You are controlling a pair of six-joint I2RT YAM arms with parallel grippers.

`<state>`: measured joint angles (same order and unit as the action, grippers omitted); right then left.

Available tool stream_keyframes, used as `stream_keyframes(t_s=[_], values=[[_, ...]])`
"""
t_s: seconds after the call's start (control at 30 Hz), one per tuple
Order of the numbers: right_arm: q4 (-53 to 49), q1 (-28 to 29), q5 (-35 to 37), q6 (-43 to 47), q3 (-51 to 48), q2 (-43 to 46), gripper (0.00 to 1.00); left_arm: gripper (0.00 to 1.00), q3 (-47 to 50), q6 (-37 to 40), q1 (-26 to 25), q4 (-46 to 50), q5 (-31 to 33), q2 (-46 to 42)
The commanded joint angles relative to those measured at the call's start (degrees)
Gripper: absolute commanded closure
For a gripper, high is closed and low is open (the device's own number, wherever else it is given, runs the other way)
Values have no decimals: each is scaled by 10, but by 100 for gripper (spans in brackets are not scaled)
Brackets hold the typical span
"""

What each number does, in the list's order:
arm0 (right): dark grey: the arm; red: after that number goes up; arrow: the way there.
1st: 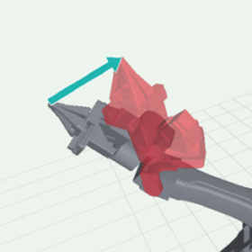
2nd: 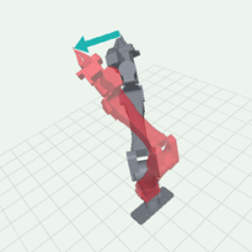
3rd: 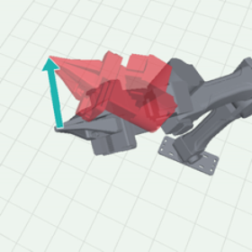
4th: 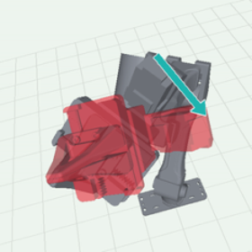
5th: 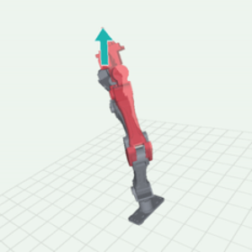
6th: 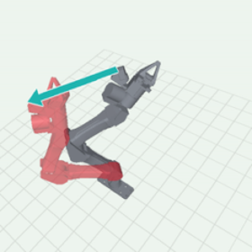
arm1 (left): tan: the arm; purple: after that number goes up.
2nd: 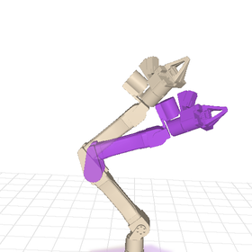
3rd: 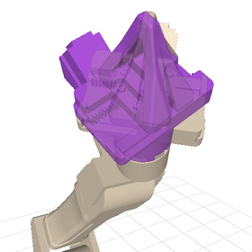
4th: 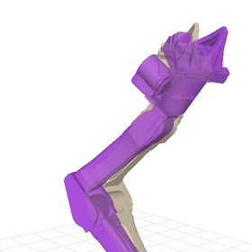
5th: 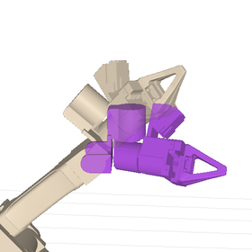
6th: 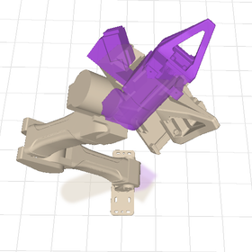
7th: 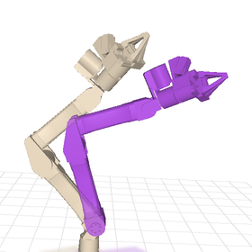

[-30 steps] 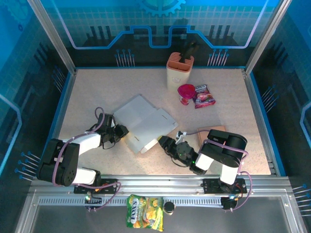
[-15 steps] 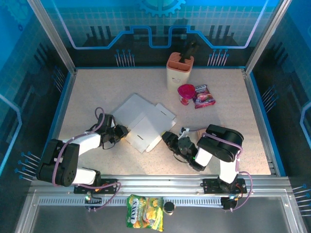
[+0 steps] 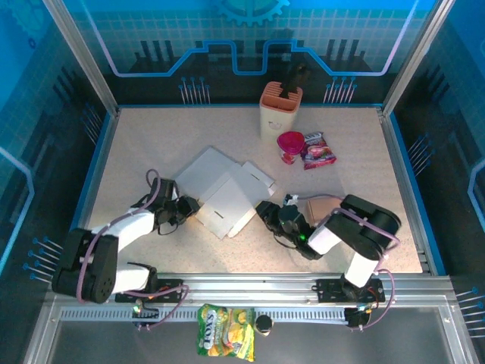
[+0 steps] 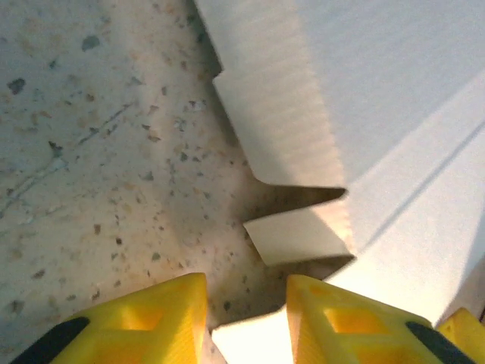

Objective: Fold the paper box

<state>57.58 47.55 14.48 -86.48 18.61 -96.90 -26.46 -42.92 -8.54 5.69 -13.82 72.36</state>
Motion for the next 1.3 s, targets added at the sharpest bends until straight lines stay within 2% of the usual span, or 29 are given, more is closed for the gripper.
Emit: stream_keyframes(t_s=[0.0,0.07,0.17,0.37,0.53,0.73,0.9,1.1,1.27], values=[[-206,-4,7,30,41,66,63,60,-32,13,-4,67,7,-48],[-255,-5,6,49,59,94,63,60,-47,20,-2,76,-1,-48],[-346,-12,-11,83,104,123,62,62,-59,38,11,53,-50,-16],[-467,-41,-78,140,166,142,59,60,-85,130,20,54,-117,41],[-551,-70,-155,209,230,125,55,57,-111,204,19,93,-111,79],[-561,-95,-223,243,262,80,55,55,-97,195,11,64,-112,104],[-584,-108,-251,272,307,31,56,54,-100,175,-14,67,-106,114],[-646,-126,-257,319,373,-33,56,54,-81,144,-56,46,-93,108],[-677,-134,-248,345,388,-50,57,54,-58,112,-77,12,-105,101]])
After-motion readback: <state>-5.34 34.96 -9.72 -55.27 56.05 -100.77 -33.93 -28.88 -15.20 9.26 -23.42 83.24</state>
